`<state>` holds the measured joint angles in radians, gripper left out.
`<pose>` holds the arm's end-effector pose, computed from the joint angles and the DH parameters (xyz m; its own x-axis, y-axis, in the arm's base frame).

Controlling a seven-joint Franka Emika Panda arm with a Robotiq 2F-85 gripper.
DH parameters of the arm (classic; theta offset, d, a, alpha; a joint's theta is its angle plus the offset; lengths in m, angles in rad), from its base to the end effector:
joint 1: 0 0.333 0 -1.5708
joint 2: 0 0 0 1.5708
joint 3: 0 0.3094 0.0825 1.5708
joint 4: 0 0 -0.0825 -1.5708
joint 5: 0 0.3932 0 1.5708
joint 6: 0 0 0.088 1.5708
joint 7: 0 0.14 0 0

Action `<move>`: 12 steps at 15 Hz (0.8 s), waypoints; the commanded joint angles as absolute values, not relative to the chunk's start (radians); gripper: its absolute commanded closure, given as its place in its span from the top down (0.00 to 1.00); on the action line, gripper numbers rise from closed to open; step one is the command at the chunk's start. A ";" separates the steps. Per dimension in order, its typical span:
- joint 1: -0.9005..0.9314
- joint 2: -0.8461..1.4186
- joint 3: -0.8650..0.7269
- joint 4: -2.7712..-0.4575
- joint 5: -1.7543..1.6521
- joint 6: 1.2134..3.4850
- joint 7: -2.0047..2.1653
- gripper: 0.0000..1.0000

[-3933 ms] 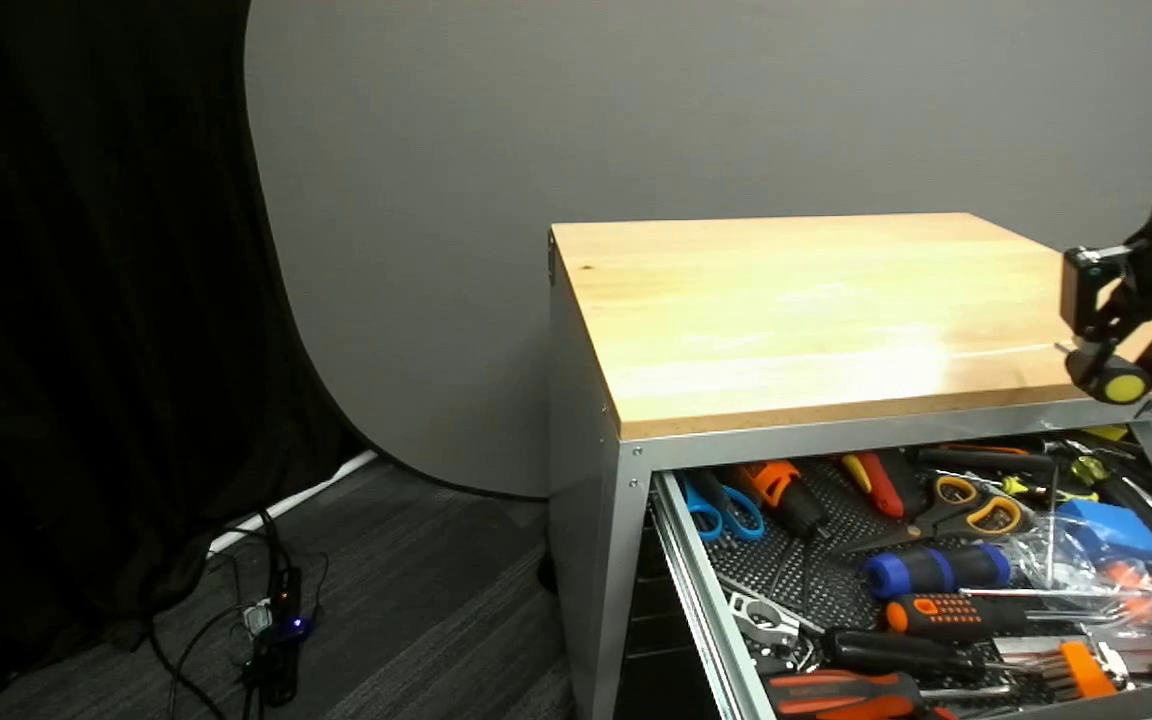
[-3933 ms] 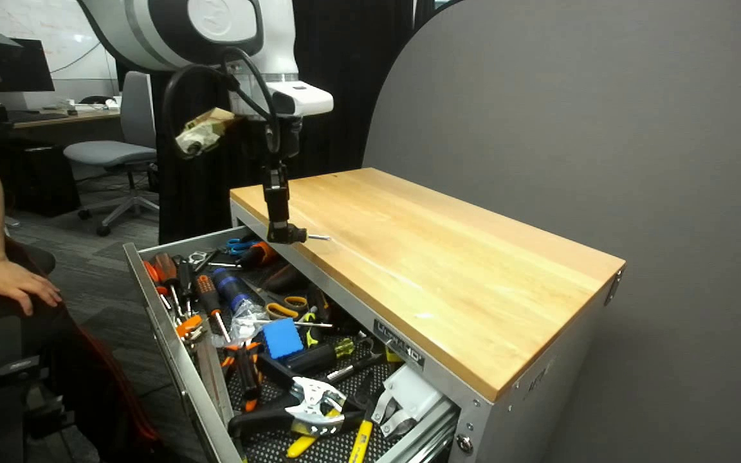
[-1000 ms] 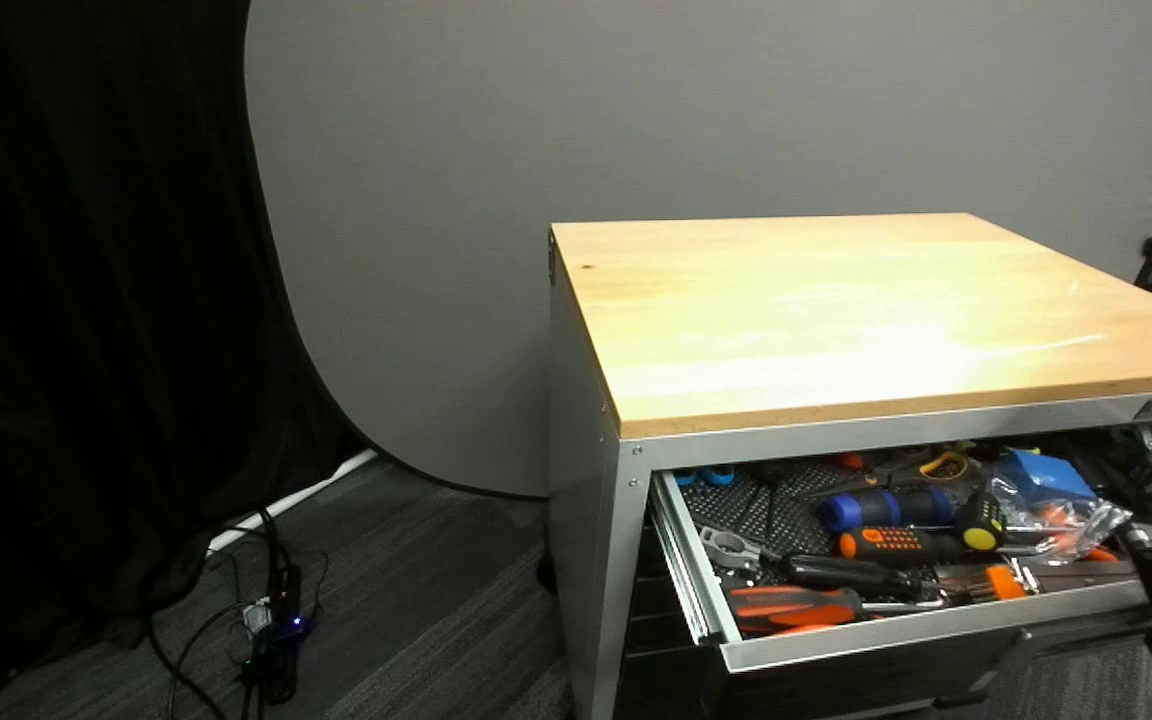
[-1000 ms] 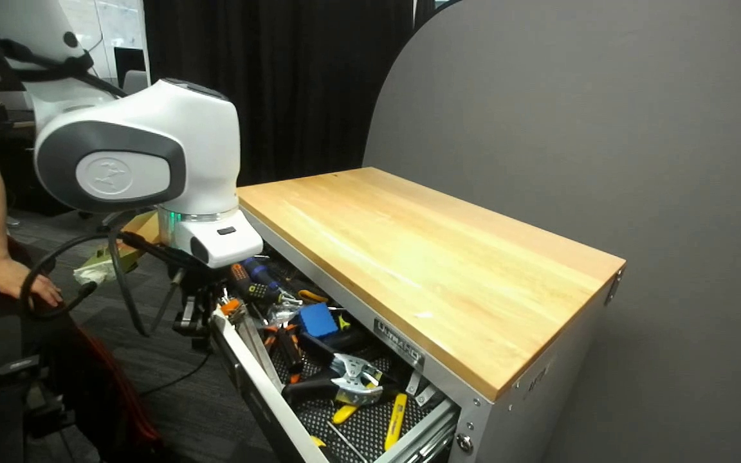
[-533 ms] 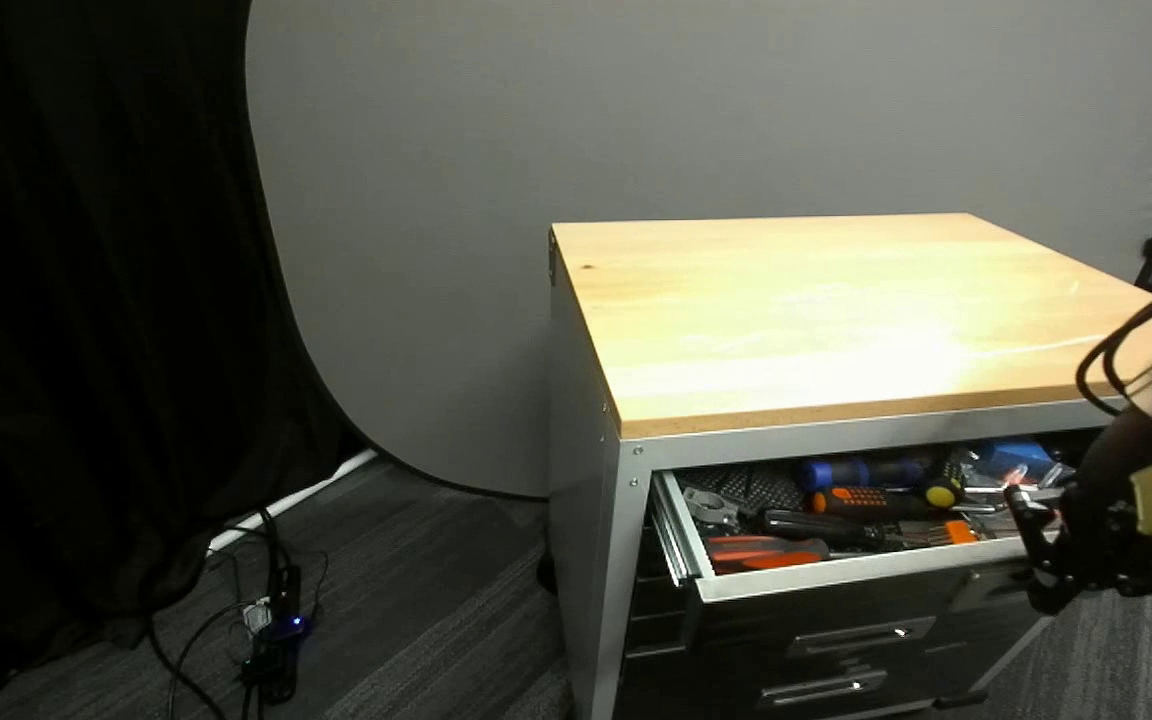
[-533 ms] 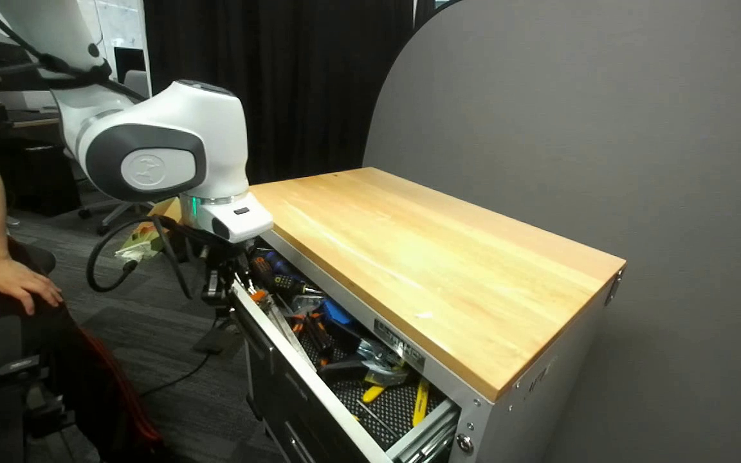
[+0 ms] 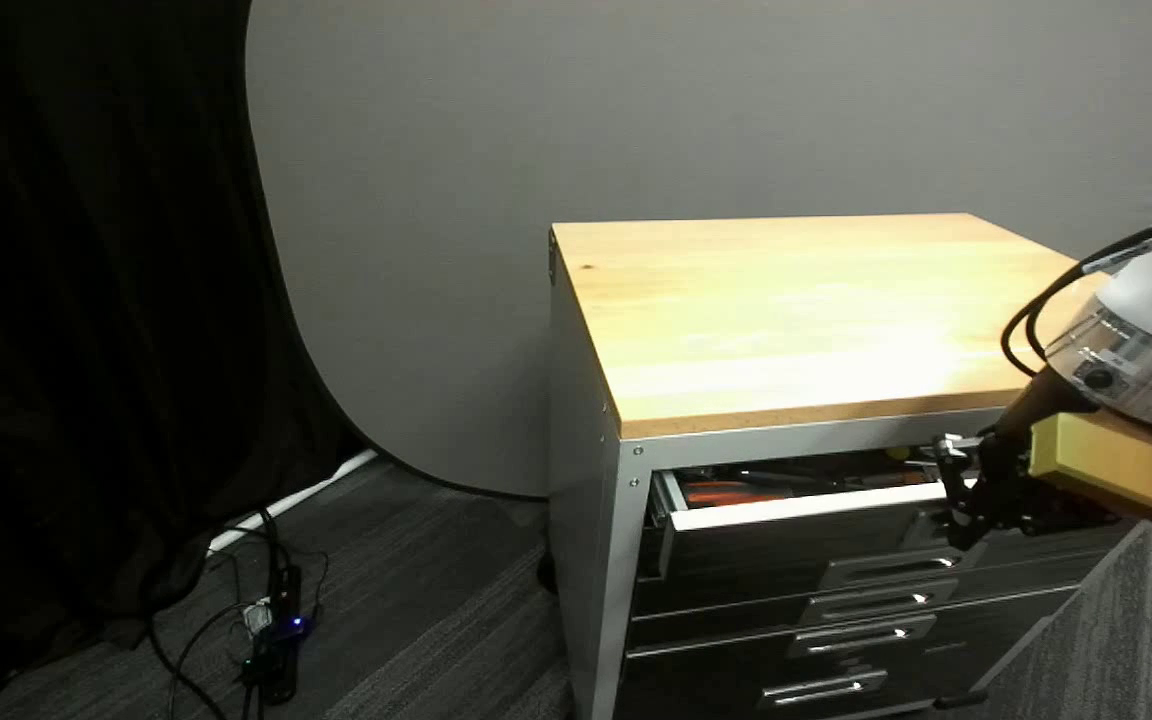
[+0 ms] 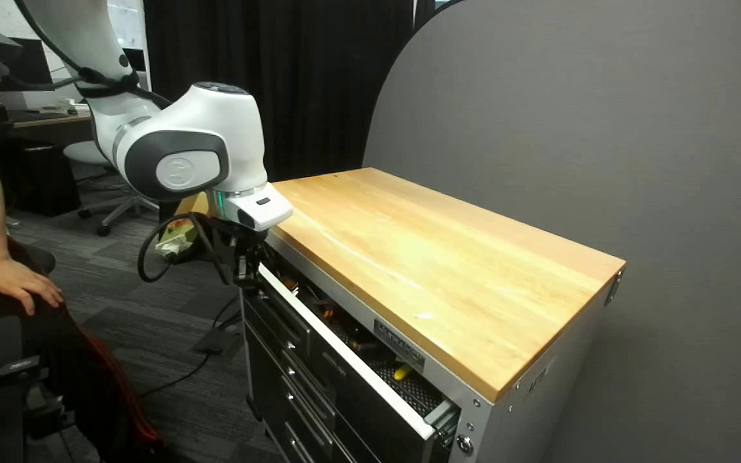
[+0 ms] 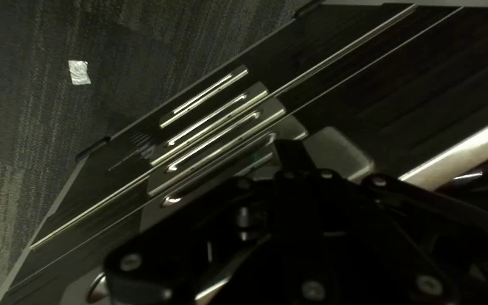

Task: Put the screwdriver in the drawer and then close the drawer

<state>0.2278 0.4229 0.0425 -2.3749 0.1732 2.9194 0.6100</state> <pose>0.4993 0.1305 0.1104 0.8695 -0.4914 0.0501 -0.4825 -0.8667 -0.1269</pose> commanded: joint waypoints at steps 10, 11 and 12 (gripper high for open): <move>0.086 0.431 0.257 -2.331 0.395 3.158 0.473 0.00; 0.062 0.422 0.283 -2.339 0.408 3.166 0.460 0.00; 0.037 0.411 0.305 -2.350 0.419 3.159 0.446 0.00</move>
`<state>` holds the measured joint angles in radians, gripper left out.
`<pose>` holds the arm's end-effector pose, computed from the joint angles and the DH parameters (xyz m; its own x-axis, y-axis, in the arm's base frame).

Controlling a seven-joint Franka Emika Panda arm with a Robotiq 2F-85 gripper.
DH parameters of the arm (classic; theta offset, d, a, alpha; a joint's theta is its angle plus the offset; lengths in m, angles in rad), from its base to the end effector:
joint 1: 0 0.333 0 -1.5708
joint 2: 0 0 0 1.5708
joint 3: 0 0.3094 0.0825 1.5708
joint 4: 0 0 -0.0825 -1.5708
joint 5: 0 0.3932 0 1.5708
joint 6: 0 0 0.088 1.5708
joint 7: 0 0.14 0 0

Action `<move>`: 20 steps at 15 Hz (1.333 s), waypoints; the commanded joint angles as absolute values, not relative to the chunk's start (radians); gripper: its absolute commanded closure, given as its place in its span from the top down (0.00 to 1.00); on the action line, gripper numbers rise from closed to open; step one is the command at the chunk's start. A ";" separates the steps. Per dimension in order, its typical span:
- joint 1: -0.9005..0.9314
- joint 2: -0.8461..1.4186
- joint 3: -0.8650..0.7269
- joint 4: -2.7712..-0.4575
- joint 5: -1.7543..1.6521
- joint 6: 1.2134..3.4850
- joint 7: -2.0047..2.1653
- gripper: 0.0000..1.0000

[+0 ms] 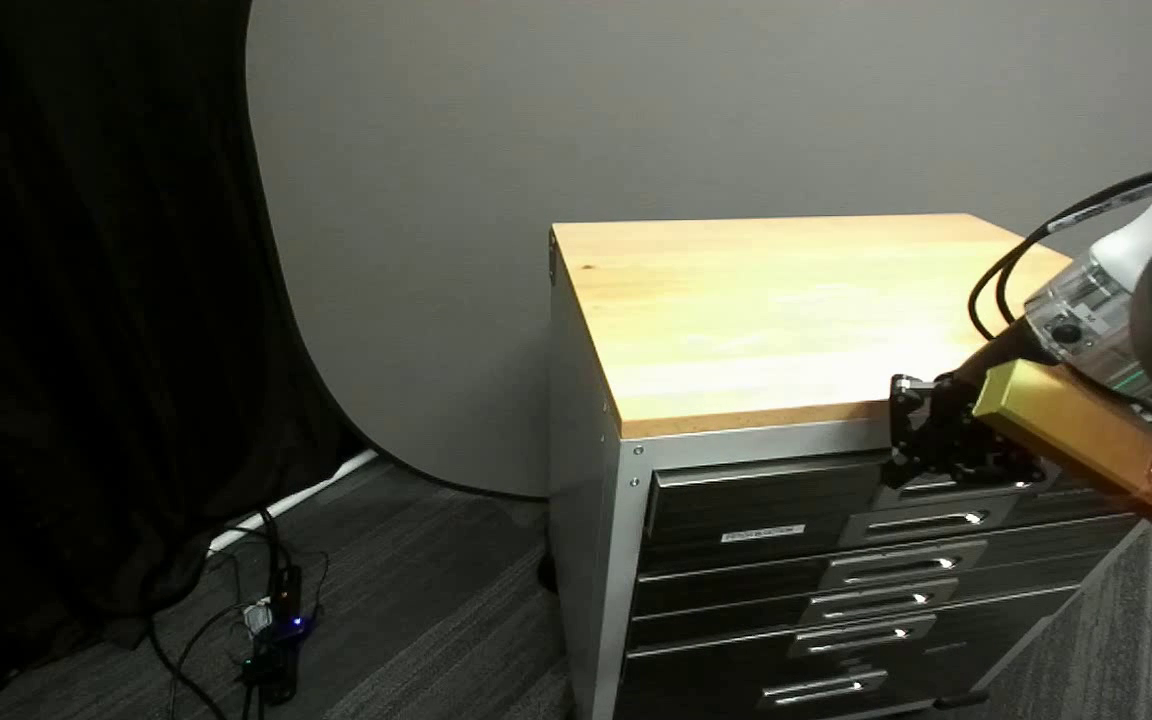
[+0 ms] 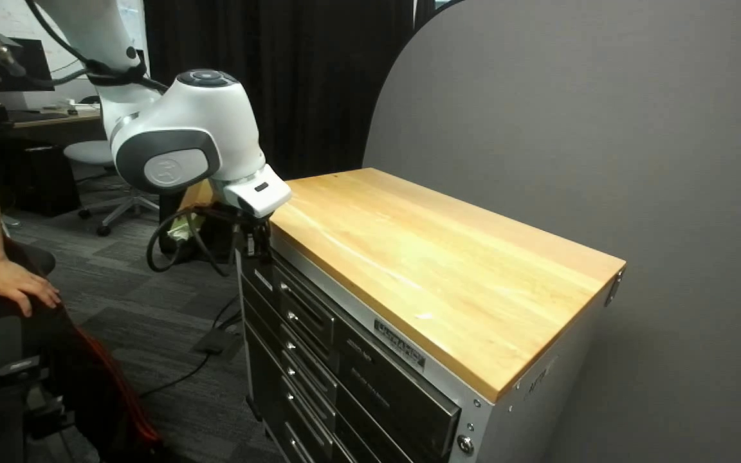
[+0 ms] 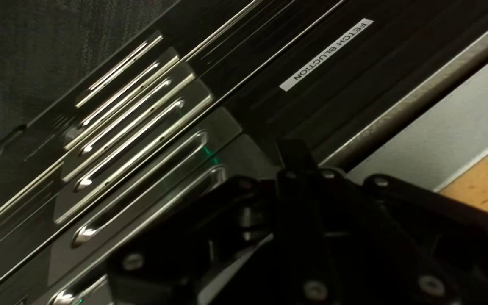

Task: Put the screwdriver in the drawer and then close the drawer

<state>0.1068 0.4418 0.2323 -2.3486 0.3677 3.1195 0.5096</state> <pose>0.5211 0.1596 0.1342 0.8196 -0.5577 0.1313 -0.4963 -0.8056 -0.3236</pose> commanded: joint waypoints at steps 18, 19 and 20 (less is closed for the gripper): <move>0.111 -0.149 0.212 -2.337 0.220 2.085 0.208 1.00; 0.111 -0.144 0.210 -2.342 0.221 2.087 0.208 1.00; 0.111 -0.134 0.207 -2.343 0.221 2.089 0.207 1.00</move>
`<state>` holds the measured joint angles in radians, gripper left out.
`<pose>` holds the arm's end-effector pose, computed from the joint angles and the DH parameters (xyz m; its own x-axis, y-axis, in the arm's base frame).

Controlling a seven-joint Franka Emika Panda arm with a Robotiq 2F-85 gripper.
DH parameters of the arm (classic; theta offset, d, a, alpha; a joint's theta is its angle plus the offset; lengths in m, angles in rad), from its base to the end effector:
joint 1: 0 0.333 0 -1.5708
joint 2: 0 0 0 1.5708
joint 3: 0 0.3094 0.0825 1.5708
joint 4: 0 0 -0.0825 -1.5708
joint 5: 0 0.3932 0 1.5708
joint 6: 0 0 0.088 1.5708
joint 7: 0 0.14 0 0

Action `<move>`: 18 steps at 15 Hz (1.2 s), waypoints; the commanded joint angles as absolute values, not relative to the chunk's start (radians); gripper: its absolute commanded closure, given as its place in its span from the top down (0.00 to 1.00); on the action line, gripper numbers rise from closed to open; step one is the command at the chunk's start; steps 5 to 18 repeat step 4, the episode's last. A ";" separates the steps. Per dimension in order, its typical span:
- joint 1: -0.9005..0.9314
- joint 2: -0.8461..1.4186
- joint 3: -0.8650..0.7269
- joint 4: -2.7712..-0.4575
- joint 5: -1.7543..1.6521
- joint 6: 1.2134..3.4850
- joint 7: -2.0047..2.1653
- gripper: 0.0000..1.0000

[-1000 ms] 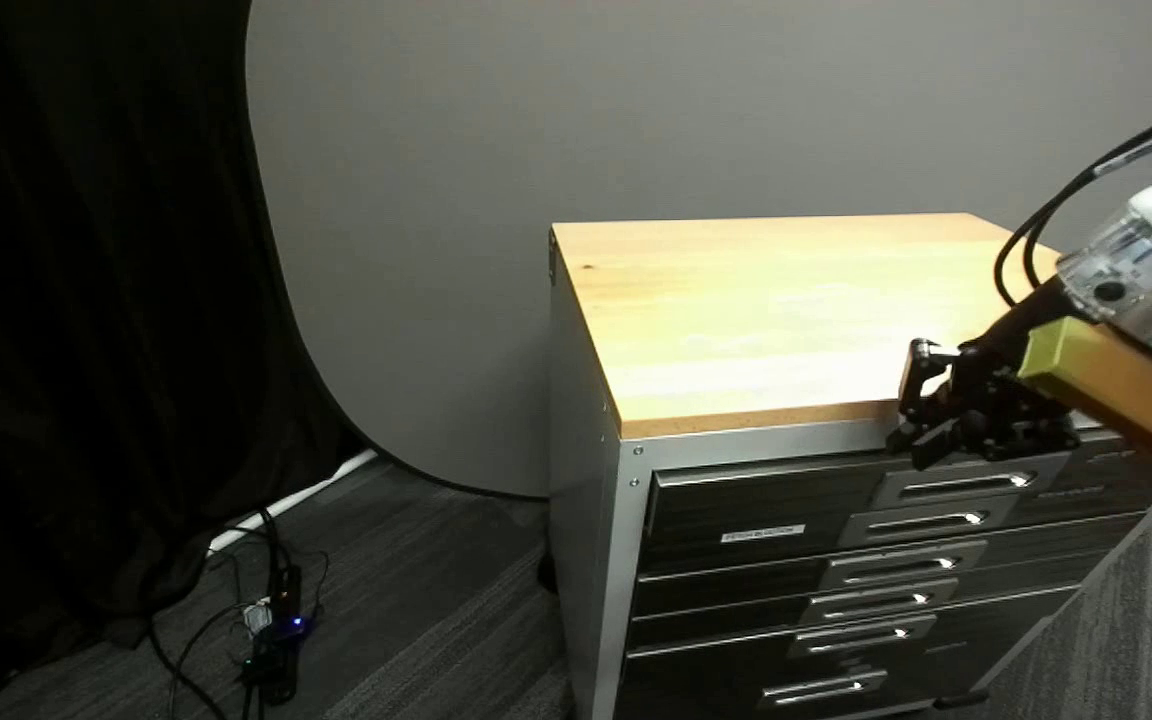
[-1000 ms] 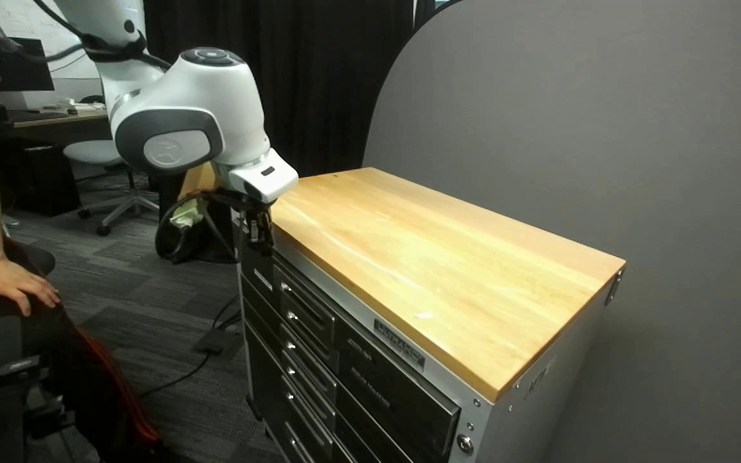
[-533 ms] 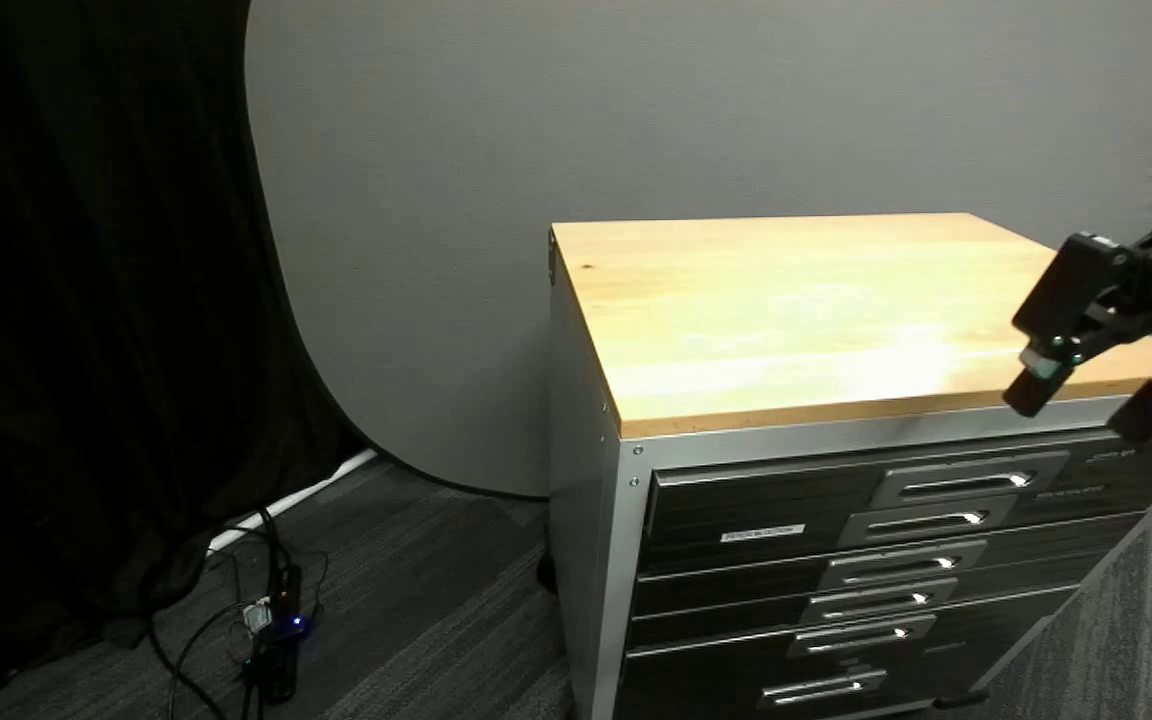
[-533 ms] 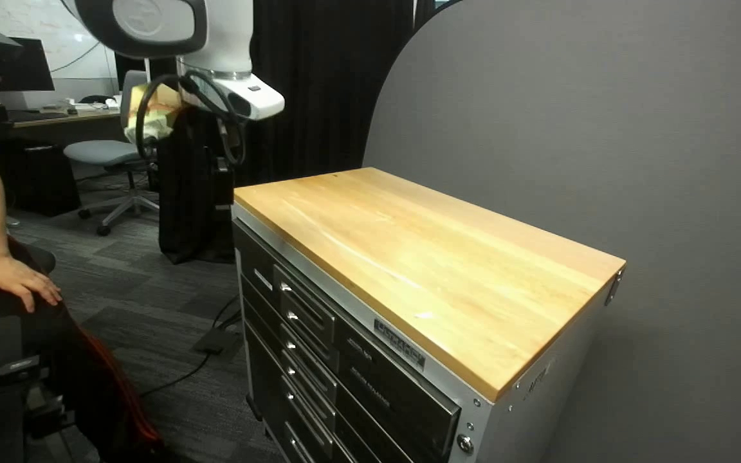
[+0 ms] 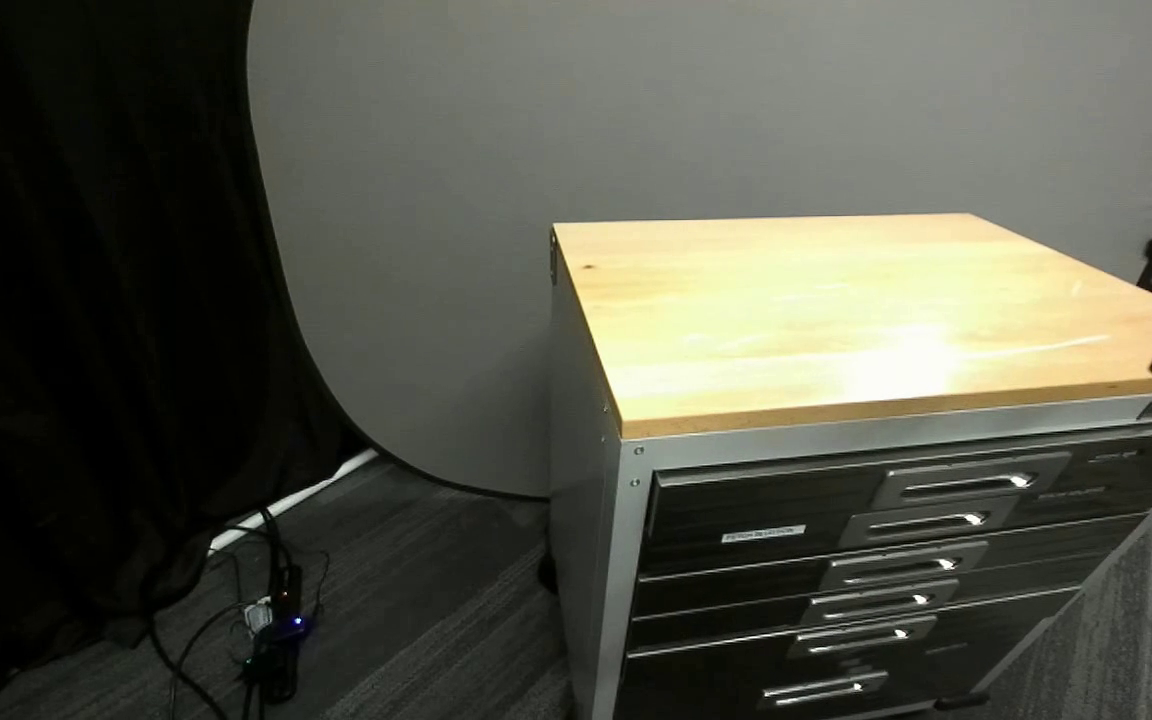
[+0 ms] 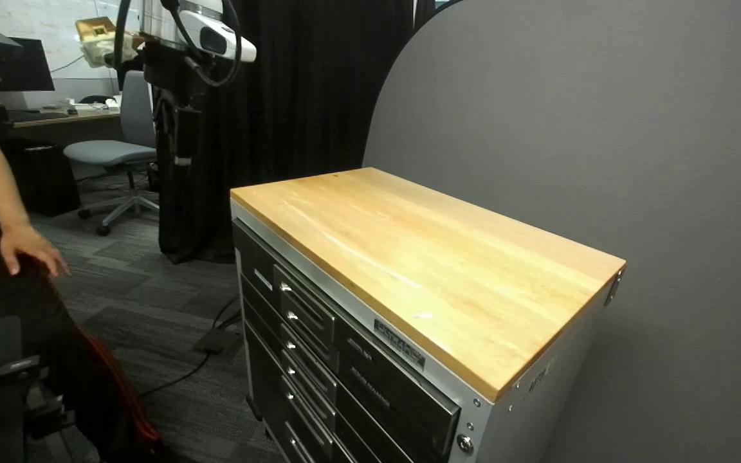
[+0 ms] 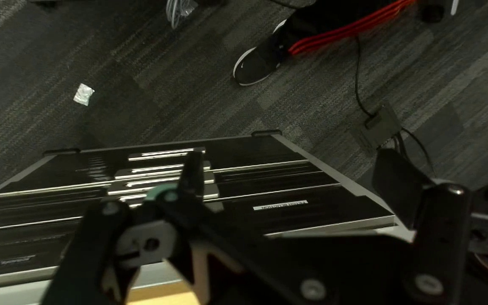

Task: Put the screwdriver in the drawer and then close the drawer

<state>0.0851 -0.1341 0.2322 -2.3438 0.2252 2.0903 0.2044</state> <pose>0.4482 0.1645 0.3323 0.9876 -0.0054 -0.1567 -0.0244 -0.9925 -0.1194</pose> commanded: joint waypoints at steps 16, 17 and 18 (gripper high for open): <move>0.110 -0.118 0.204 -2.343 0.222 2.094 0.207 1.00; 0.110 -0.118 0.204 -2.343 0.222 2.094 0.207 1.00; 0.110 -0.118 0.204 -2.343 0.222 2.094 0.207 1.00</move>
